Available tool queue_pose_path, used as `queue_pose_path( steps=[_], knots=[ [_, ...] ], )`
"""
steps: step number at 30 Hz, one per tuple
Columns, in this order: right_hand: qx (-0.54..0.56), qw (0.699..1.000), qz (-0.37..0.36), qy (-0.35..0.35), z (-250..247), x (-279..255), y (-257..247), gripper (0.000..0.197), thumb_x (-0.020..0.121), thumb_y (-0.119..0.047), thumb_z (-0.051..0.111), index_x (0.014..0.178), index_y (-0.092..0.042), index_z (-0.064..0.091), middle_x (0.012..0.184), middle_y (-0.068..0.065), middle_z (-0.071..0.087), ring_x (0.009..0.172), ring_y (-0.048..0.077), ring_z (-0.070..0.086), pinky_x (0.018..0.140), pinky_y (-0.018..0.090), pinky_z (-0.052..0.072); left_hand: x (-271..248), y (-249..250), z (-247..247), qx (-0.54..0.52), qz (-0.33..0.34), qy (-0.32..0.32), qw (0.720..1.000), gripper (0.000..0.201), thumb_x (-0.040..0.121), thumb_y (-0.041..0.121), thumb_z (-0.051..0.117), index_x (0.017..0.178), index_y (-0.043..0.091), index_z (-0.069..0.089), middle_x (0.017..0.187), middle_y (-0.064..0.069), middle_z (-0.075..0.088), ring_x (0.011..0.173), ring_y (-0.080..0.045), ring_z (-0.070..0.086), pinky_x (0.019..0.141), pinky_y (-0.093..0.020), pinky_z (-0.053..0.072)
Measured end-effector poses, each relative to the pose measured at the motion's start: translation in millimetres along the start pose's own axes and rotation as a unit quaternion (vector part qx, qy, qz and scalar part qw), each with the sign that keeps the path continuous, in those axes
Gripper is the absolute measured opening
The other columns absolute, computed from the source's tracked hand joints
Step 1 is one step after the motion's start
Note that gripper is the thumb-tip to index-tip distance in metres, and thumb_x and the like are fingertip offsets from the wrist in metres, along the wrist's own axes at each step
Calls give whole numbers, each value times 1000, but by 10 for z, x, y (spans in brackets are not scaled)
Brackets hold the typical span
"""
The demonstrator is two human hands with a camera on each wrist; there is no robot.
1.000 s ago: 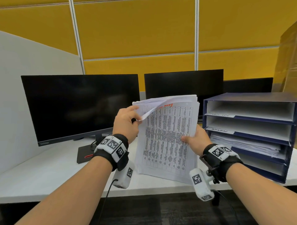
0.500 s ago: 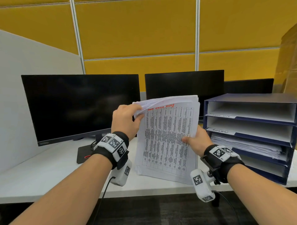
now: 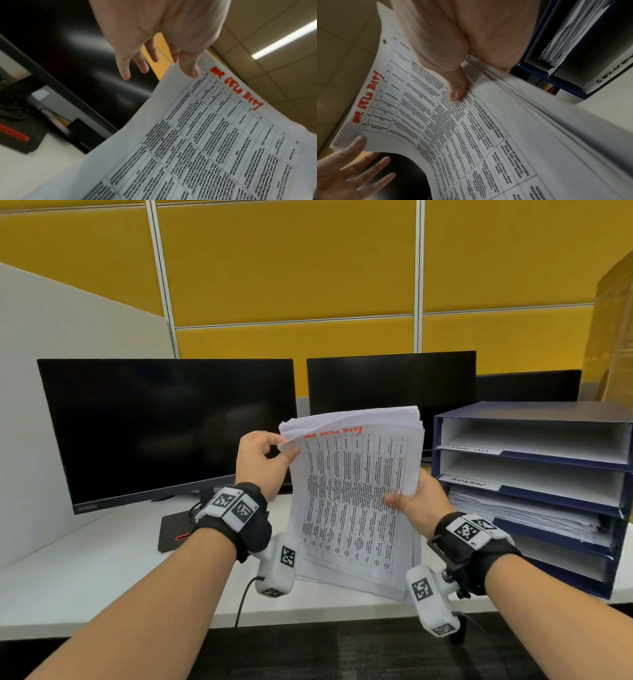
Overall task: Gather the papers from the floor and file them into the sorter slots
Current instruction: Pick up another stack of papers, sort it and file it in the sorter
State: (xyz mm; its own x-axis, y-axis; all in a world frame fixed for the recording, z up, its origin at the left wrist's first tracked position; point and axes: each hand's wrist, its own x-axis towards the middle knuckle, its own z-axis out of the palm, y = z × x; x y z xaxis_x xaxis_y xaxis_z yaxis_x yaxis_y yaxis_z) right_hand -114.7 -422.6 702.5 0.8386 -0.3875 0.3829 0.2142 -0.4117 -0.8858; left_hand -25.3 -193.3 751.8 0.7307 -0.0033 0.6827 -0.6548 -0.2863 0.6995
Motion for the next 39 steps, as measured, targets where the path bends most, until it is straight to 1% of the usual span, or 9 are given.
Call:
queue_pose_path(
  steps=[4,11,15,18,25,28,30,32,39],
  knots=[
    [10,1000,3,5,-4,47,71,51,80,5,68,124,-15,53,107,-6,63,104,14,60,96,37,49,-21,-95,15,-24,-15,-78,997,17,81,13,75,69,23,69,84,11,61,81,-8,62,79,-29,54],
    [5,1000,-7,8,-23,132,151,47,80,5,68,120,-15,55,105,-5,62,101,14,59,87,28,46,20,-247,48,0,2,-102,995,17,87,11,68,103,16,72,107,5,70,103,-11,64,92,-27,51],
    [8,1000,-10,-4,-17,168,187,47,81,6,66,122,-15,55,104,-7,62,100,11,58,77,18,45,37,-195,111,19,-24,-130,991,17,95,15,56,79,20,54,83,5,60,76,-7,55,66,-22,44],
    [22,1000,-7,-3,-22,180,243,46,81,7,65,120,-16,56,103,-8,63,98,10,58,71,14,43,36,-273,165,-28,-48,-130,990,4,95,17,57,93,14,56,95,-2,65,88,-15,60,77,-32,49],
    [53,999,5,5,-29,237,400,49,78,7,68,120,-15,56,110,-4,66,105,15,61,89,31,49,-16,-473,263,-31,-80,-176,981,10,81,14,75,89,19,73,113,6,64,111,-14,57,98,-35,45],
    [81,997,-2,-1,-40,242,418,46,77,12,67,114,-15,59,109,2,67,104,19,64,91,35,51,-6,-526,285,-34,-84,-196,976,7,84,16,72,88,11,73,102,3,64,101,-17,60,83,-21,49],
    [85,996,-4,-12,-43,262,404,45,77,13,67,110,-17,60,109,2,68,103,18,64,90,34,51,-32,-531,320,-77,-135,-218,963,7,87,18,69,89,12,71,92,-2,71,92,-23,68,80,-28,55],
    [75,997,-2,-31,-51,314,380,45,77,9,68,112,-19,60,109,-1,67,103,16,64,88,32,51,-36,-566,380,-95,-170,-210,958,8,88,18,68,94,14,72,99,-8,74,98,-29,69,91,-45,53],
    [29,997,-21,-64,-129,578,191,46,78,-16,74,119,-21,57,108,-6,67,101,10,64,79,26,52,10,-581,481,-152,-221,-102,958,24,92,14,61,115,9,65,107,-9,71,97,-28,68,94,-49,52]
  ],
)
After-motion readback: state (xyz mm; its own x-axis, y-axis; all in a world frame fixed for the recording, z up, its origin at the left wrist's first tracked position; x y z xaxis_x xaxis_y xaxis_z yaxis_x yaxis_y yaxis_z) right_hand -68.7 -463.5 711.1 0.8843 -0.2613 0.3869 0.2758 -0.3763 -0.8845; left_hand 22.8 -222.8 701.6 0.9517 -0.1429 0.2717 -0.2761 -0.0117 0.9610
